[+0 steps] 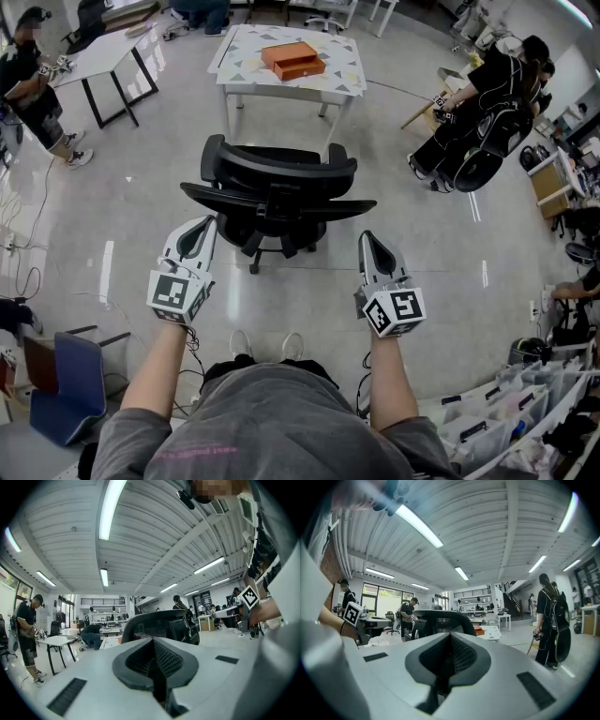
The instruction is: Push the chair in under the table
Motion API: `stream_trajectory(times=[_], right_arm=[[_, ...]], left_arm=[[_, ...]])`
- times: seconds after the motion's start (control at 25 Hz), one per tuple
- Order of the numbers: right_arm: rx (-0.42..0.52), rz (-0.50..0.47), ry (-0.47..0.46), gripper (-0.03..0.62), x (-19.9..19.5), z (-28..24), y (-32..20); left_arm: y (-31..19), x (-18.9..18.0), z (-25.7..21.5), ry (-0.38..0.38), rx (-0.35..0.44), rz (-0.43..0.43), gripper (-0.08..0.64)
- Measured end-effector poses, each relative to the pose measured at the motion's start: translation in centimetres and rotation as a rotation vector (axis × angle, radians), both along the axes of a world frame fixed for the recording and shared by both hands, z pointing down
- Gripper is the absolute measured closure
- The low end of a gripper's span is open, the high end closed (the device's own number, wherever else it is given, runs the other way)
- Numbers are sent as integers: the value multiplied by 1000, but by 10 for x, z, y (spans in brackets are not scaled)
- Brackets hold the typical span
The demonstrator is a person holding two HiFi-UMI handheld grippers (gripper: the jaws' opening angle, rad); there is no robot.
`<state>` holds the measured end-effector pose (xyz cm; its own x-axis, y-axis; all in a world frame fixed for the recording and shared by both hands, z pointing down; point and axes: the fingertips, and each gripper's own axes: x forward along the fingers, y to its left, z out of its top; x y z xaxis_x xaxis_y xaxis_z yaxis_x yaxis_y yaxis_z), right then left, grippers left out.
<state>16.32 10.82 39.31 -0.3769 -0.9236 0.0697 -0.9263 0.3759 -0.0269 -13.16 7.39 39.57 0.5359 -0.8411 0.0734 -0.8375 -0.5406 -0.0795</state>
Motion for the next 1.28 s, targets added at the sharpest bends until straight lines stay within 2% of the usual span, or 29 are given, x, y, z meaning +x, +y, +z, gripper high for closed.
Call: stream_trajectory(times=[0.68, 0.88, 1.28], right_arm=[[24, -22, -4, 607, -8, -4, -2], [25, -35, -5, 607, -6, -5, -4], [36, -70, 10, 607, 5, -4, -2]], left_arm=[[1, 6, -2, 1, -2, 8, 557], [-1, 8, -2, -15, -21, -13, 557], [11, 34, -10, -17, 10, -33, 552]])
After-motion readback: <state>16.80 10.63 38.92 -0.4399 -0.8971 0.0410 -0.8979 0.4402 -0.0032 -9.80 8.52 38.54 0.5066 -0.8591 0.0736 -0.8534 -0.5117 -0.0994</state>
